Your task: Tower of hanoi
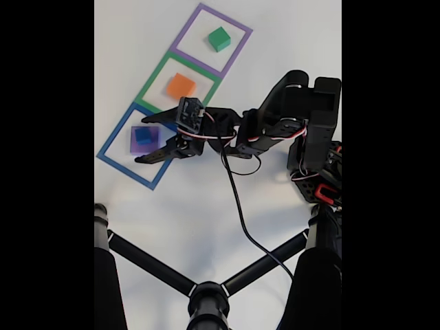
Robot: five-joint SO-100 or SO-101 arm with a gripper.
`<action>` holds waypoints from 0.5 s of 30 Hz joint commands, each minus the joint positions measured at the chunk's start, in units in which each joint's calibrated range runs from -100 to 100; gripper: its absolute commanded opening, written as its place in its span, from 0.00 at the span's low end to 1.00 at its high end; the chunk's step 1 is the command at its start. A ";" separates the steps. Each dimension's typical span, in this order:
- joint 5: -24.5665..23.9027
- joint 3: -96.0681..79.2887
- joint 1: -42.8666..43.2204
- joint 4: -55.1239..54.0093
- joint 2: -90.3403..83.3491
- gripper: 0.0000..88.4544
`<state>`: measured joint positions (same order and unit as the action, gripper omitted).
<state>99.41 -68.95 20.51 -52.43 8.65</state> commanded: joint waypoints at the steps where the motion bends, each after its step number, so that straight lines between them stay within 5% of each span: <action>1: 0.59 2.20 0.58 -1.59 0.17 0.34; 15: 0.59 5.11 1.19 -1.84 3.29 0.34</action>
<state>100.00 -65.51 20.60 -52.83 12.93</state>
